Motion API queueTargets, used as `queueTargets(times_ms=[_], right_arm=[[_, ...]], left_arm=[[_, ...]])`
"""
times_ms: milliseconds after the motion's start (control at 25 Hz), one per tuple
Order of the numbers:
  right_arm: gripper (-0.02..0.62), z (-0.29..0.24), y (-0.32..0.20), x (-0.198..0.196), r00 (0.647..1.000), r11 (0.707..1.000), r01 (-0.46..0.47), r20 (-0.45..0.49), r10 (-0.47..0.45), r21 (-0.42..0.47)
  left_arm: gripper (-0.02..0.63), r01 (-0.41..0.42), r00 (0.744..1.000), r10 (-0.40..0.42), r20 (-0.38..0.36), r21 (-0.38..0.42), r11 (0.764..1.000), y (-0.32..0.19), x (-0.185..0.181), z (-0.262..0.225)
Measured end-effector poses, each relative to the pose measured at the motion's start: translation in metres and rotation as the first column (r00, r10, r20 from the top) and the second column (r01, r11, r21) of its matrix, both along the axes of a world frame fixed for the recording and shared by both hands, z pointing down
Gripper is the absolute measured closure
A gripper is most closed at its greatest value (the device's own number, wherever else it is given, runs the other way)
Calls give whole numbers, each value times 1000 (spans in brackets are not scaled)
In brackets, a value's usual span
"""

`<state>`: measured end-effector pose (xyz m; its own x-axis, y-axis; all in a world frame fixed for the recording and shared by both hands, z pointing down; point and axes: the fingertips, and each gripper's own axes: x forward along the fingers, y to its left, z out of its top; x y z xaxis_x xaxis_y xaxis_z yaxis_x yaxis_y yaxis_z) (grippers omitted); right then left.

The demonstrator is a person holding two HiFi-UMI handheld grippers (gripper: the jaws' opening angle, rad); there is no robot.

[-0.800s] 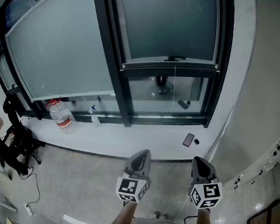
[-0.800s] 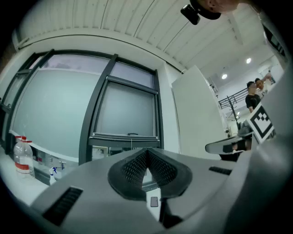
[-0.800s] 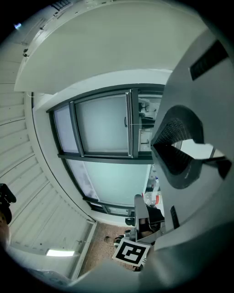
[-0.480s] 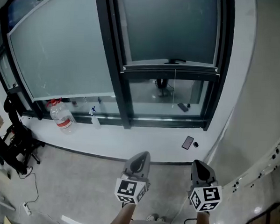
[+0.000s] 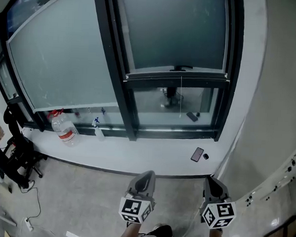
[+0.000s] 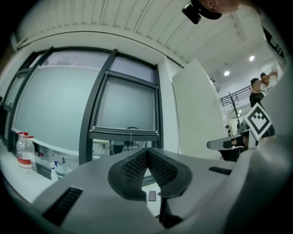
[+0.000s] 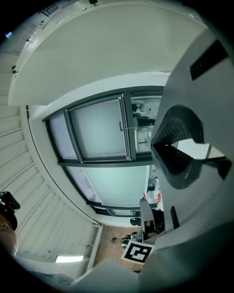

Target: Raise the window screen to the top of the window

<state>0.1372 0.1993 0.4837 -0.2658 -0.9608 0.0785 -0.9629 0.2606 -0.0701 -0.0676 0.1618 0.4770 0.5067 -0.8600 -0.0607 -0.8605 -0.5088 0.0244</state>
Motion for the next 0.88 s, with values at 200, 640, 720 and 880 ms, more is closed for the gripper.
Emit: queueTargets(times_ms=[200, 640, 720, 880], right_arm=[[591, 2, -15, 6, 1000, 1000, 15, 16, -15, 3], [591, 1, -155, 8, 1000, 1000, 28, -13, -27, 13], [591, -7, -193, 5, 999, 999, 33, -20, -33, 23], [591, -17, -268, 2, 999, 999, 28, -24, -27, 32]], left_arm=[[604, -2, 1000, 2, 21, 10, 1000, -24, 6, -2], [603, 21, 1000, -20, -14, 43, 999, -165, 3, -3], [603, 25, 1000, -24, -15, 52, 998, -201, -1, -10], [603, 16, 1000, -15, -18, 68, 998, -271, -5, -21]])
